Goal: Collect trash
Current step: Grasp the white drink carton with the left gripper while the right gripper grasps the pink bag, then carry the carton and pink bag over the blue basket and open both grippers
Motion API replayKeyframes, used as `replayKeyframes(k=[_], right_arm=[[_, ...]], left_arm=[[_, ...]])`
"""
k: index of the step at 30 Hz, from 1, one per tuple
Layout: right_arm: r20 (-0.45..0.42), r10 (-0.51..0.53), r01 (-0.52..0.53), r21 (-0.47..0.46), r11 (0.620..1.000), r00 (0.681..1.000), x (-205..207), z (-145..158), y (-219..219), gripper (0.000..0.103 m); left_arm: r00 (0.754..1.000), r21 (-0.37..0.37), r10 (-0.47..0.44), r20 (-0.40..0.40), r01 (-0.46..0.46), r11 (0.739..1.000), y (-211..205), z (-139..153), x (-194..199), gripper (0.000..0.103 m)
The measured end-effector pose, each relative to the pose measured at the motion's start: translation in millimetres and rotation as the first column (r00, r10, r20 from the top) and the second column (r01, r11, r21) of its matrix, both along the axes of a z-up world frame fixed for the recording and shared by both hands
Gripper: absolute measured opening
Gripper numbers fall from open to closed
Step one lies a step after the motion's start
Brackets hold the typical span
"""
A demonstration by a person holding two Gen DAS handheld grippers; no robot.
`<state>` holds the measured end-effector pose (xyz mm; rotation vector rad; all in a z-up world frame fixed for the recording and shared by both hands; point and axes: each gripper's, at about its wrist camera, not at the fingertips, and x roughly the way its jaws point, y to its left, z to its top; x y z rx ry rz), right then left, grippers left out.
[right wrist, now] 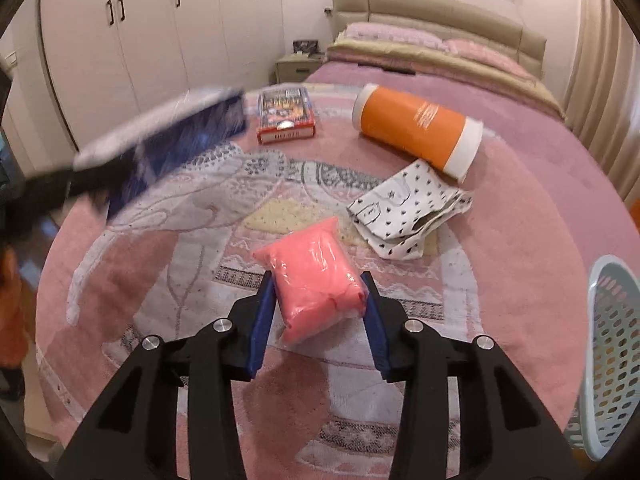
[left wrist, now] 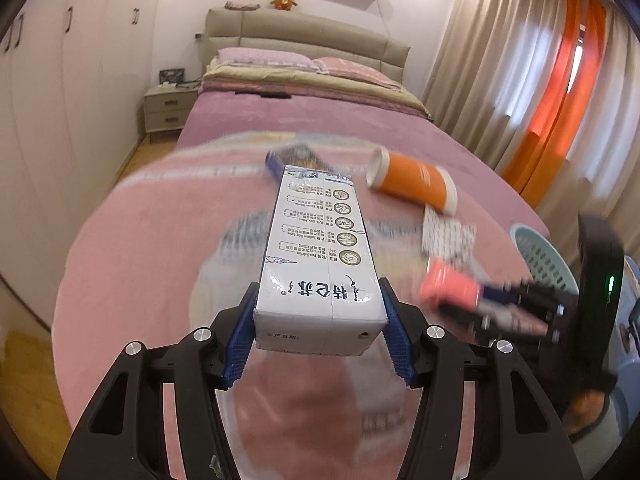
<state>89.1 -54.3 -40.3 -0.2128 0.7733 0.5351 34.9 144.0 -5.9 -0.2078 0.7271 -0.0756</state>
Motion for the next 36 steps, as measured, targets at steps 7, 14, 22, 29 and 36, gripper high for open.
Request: replayKeyframes(k=[7,14,22,29,36], right_arm=[[0.044,-0.083,0.081,0.037,0.996,0.996,-21,12,-16,0.039],[0.026,-0.135,0.133,0.062,0.989,0.990,-38,16,-41,0.039],[0.041,-0.163,0.159,0.099,0.982,0.986,-47,25,-56,0.039],[0.066,-0.223,0.212,0.147,0.966,0.972,-50,37,-83,0.039],[0.088,-0.361,0.336,0.216,0.917,0.928,-43,62,-145,0.039]], left_arm=[[0.998,-0.016,-0.041,-0.052,0.040,0.999,-15,-26,-29,0.055],[0.987,-0.013,-0.101,-0.126,0.100,0.995,-24,-33,-16,0.076],[0.980,0.057,-0.047,-0.193,0.059,0.997,-42,-40,3,0.064],[0.991,0.055,-0.051,-0.124,0.058,0.997,-51,-25,-4,0.052],[0.984,0.080,-0.175,0.038,0.172,0.982,-107,25,-2,0.052]])
